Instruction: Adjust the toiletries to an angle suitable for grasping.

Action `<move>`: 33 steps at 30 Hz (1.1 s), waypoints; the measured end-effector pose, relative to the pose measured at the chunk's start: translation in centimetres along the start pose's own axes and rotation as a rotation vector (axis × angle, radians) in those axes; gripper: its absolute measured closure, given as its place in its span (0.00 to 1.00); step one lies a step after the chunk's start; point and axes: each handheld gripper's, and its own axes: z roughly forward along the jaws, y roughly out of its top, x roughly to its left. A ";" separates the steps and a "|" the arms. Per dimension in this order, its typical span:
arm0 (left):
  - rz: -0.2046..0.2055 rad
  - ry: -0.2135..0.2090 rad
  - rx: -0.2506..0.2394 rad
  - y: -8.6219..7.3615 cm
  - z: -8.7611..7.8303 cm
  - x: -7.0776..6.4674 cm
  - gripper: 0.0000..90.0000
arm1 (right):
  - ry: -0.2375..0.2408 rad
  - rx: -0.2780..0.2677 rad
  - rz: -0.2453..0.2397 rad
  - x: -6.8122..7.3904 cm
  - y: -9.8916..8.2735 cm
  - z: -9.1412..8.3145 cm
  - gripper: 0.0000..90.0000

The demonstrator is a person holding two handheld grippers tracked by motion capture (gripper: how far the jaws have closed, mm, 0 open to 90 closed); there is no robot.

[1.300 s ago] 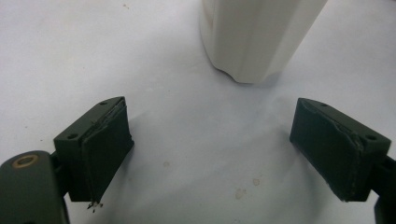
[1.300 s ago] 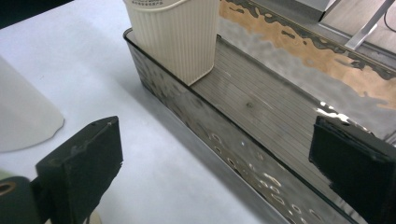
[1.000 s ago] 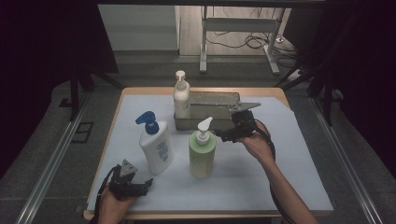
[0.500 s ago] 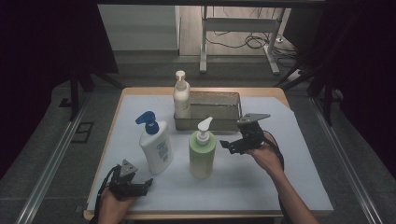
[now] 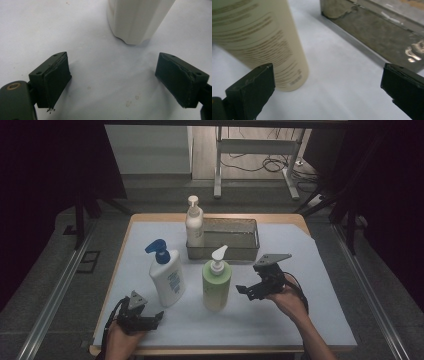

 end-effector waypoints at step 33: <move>-0.002 0.001 -0.003 0.0 0.0 0.0 0.13 | 0.062 -0.036 -0.103 6.1 2.3 2.6 0.00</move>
